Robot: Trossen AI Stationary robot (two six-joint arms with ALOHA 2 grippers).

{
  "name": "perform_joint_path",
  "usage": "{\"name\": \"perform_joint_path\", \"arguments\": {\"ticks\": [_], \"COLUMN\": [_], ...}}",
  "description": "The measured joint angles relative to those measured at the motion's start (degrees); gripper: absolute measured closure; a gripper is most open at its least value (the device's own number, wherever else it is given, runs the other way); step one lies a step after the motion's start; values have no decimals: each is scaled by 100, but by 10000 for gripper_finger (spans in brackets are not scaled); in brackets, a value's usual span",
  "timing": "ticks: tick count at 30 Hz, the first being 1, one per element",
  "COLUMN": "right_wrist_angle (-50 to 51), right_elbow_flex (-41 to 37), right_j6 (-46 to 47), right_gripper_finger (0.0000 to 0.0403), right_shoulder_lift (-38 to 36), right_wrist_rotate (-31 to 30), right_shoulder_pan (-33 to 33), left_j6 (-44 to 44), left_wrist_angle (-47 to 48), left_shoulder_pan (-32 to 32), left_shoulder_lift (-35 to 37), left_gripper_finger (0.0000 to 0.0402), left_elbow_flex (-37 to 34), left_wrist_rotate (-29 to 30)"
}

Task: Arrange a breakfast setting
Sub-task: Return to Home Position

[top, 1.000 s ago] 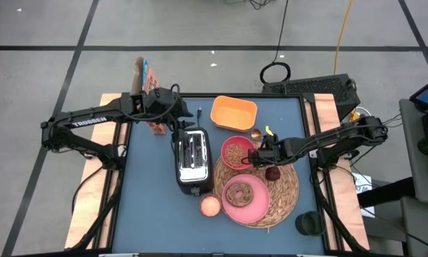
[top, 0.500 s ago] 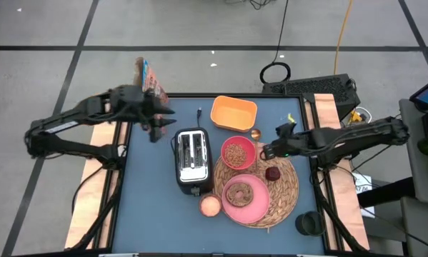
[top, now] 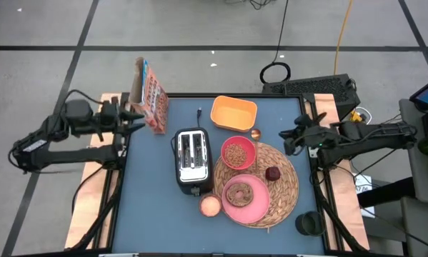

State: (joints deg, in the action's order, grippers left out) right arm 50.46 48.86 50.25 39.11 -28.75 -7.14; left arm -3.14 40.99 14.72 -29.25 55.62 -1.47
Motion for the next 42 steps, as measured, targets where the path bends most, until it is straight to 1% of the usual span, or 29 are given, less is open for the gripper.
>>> {"name": "perform_joint_path", "arguments": {"ticks": [4,8,11,16,17,19,21,24,32,42], "right_wrist_angle": [2,1,0,2,0,1,0,0,0,0], "right_elbow_flex": [0,0,0,0,0,0,0,0,0,0], "right_j6": [-499,-762,-836,-942,-964,-1083,-1210,-1356,-1691,-1713], "right_gripper_finger": [365,365,365,365,365,365,365,365,365,365], "right_shoulder_lift": [-236,-452,-597,-806,-840,-902,-954,-1001,-1159,-1289], "right_wrist_rotate": [1,18,20,20,13,11,3,16,26,26], "right_shoulder_pan": [0,0,0,0,0,-1,0,0,0,0], "left_j6": [-201,-216,-148,-262,-297,-324,-290,-320,-326,-339], "left_wrist_angle": [-625,-1199,-1608,-1624,-1739,-1622,-1884,-1951,-2997,-4513], "left_shoulder_pan": [-50,-61,-61,-61,-61,-61,-59,-57,-57,-57], "left_shoulder_lift": [928,1711,2229,2916,2902,2891,2798,2830,2865,2859], "left_gripper_finger": [243,243,243,243,243,243,243,243,243,243], "left_elbow_flex": [-1115,-2056,-2537,-3079,-3152,-3234,-3311,-3538,-4248,-5392], "left_wrist_rotate": [-1,-2,-1,0,3,-1,1,-1,2,4]}}
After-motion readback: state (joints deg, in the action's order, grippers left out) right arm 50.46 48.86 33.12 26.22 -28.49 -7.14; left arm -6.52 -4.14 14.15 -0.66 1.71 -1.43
